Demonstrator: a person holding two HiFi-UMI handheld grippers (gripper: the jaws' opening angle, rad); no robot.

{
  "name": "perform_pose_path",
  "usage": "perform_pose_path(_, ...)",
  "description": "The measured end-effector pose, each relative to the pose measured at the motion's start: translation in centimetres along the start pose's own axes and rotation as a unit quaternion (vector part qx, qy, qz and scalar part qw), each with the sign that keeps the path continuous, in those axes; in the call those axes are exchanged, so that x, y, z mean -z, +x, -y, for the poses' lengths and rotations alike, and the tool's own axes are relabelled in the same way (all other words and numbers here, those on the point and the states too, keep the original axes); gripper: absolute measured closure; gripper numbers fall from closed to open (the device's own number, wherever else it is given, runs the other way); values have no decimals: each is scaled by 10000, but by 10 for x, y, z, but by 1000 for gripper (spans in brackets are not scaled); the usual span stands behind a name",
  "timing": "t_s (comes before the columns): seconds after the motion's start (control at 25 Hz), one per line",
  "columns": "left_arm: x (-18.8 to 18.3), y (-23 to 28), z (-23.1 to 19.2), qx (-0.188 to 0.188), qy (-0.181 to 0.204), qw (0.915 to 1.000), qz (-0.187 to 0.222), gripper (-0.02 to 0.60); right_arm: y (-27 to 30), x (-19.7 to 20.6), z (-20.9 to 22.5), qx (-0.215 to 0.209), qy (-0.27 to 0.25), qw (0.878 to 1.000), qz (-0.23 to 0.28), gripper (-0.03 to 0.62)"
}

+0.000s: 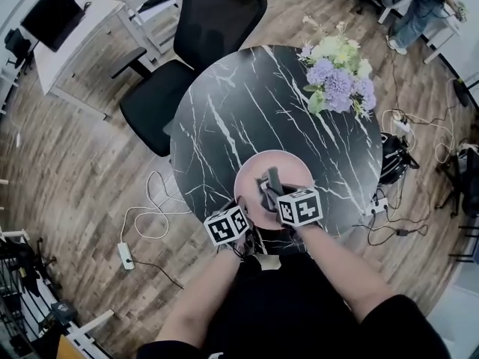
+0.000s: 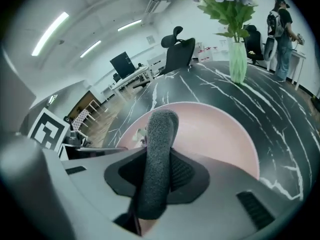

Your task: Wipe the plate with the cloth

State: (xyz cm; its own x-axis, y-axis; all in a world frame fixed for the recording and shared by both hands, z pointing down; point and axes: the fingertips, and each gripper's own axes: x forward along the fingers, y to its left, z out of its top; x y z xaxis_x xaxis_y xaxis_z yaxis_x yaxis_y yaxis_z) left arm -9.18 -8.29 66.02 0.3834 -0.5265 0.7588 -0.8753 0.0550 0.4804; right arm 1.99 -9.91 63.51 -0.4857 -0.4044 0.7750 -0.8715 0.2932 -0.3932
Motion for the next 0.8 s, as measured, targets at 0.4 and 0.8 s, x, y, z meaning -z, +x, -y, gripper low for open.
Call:
perform_pose_path(0.4, -2, 0, 1, -40, 4, 10000, 78, 543, 14, 46, -53, -437, -636, 9945, -711, 484)
perform_pose_path(0.8, -4, 2, 0, -31, -39, 9999, 116, 543, -11, 73, -29, -222, -2178, 9650, -1441, 484)
